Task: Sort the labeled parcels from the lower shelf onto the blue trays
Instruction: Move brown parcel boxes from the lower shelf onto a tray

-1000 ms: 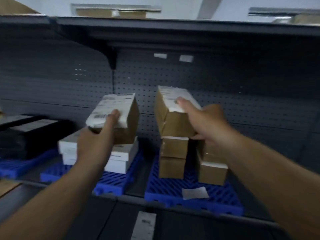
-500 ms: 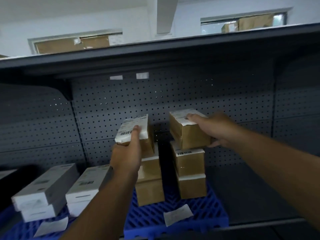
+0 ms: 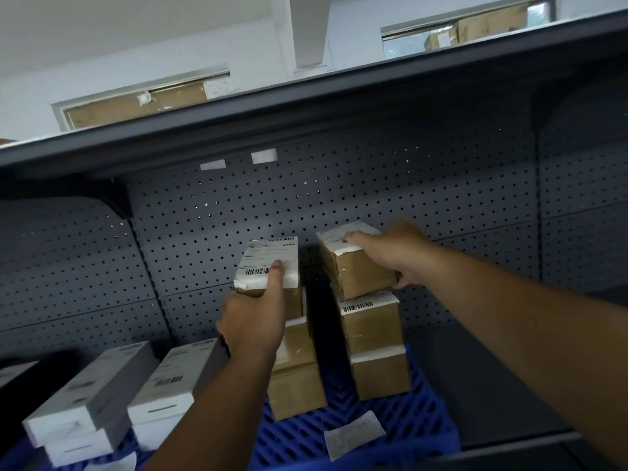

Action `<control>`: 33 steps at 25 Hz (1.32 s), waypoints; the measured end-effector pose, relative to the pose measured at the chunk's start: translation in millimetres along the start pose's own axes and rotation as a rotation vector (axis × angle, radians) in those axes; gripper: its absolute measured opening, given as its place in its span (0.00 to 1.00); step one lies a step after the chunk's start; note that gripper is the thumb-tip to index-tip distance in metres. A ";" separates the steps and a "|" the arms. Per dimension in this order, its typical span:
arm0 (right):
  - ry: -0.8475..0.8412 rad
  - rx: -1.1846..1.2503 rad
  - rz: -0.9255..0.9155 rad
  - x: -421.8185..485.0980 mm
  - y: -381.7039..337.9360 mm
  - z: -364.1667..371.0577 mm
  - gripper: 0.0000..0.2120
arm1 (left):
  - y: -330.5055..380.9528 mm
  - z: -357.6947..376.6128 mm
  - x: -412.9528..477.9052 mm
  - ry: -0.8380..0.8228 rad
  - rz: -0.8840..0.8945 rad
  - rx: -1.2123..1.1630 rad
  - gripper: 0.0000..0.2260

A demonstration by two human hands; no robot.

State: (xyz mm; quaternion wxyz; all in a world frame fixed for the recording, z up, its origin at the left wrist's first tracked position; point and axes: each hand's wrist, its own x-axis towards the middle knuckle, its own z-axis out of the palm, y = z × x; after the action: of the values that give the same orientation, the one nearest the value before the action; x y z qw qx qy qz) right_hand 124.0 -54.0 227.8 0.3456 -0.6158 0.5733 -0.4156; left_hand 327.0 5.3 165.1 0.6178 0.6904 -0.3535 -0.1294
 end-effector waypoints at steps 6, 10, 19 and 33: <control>0.080 -0.275 -0.116 3.0 8.2 13.6 0.30 | -7.8 -1.5 1.7 0.025 -0.116 -0.038 0.45; 0.106 -0.381 -0.139 4.3 15.3 14.3 0.33 | -6.5 0.0 -3.6 0.037 -0.107 -0.039 0.46; 0.150 -0.335 -0.144 7.9 25.3 11.8 0.37 | -19.6 2.3 -17.2 0.056 0.145 0.209 0.54; 0.204 -0.252 -0.188 12.4 35.6 10.6 0.29 | -30.1 4.0 -29.0 0.092 0.233 0.183 0.51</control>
State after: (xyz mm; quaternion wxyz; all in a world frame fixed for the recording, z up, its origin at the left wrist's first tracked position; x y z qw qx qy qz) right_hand 118.8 -70.5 192.7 0.1655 -0.6599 0.5926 -0.4313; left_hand 313.6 20.6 128.3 0.5788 0.7033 -0.4127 0.0075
